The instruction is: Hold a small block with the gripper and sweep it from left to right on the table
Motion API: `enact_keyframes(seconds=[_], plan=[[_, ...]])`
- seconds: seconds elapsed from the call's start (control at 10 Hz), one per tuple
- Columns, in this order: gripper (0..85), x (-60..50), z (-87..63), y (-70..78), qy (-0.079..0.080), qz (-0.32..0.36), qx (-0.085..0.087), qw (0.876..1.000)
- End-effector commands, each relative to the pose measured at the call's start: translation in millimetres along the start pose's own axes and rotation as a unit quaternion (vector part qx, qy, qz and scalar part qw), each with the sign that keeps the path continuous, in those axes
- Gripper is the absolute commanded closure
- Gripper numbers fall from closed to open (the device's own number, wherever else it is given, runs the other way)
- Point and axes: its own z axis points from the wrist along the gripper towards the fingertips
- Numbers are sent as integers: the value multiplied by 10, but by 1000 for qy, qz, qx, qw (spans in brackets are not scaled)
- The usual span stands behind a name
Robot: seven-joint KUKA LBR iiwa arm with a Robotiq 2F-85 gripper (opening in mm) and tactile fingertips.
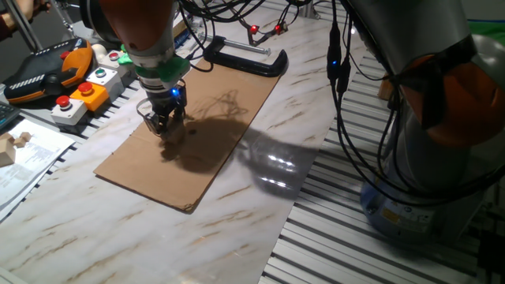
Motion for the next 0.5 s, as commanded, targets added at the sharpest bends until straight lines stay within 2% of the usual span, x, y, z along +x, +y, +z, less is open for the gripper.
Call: enact_keyframes(seconds=[0.0,0.4], plan=[[843,6,3,17,0,0,0,1000],[843,8,-20,84,1,-1,0,1000]])
